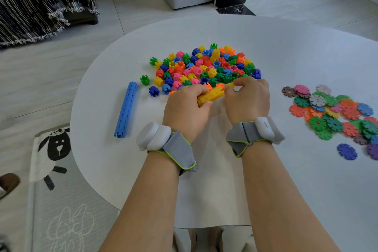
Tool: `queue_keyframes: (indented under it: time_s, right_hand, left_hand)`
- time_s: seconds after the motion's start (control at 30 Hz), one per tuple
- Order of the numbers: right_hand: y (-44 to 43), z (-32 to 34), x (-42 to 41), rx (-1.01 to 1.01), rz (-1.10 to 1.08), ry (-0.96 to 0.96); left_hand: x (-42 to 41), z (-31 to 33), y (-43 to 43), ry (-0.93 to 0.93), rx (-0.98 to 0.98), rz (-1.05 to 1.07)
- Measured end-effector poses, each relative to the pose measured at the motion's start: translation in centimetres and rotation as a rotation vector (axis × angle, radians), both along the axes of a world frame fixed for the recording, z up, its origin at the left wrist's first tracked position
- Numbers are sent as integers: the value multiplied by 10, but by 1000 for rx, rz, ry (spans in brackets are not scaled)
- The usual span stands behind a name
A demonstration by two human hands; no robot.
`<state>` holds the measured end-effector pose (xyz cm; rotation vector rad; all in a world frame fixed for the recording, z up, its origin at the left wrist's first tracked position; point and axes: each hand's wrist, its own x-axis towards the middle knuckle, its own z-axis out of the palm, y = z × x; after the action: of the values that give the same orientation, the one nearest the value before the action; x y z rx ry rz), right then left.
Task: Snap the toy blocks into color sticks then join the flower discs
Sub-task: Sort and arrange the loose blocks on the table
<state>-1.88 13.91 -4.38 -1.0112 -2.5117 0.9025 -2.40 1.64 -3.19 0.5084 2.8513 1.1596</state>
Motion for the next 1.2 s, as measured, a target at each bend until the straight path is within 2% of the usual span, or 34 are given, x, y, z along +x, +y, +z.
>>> queue_keyframes:
  time_s: [0.13,0.23,0.33,0.5,0.63,0.77,0.97,1.2]
  right_hand:
    - [2,3,6,-96,28,194]
    - [3,10,16,-353,149,343]
    - [7,13,25,-512,220,375]
    - [7,16,32,-798,175,415]
    - [4,16,34,-840,153,434]
    - [2,14,33,-780,83,464]
    - [-3,12,30,-894,12,502]
    - [-5,12,32,-909,71,466]
  left_hand:
    - [-1,0,-1,5,22,13]
    - [-1,2,-1,9,38,23]
    - [0,2,1,18,47,13]
    - [1,2,-1,22,29,2]
    - [2,2,1,31,15,-1]
    - [3,2,3,29,32,-19]
    - [5,5,3,19,38,-24]
    - [6,4,0,13,30,-9]
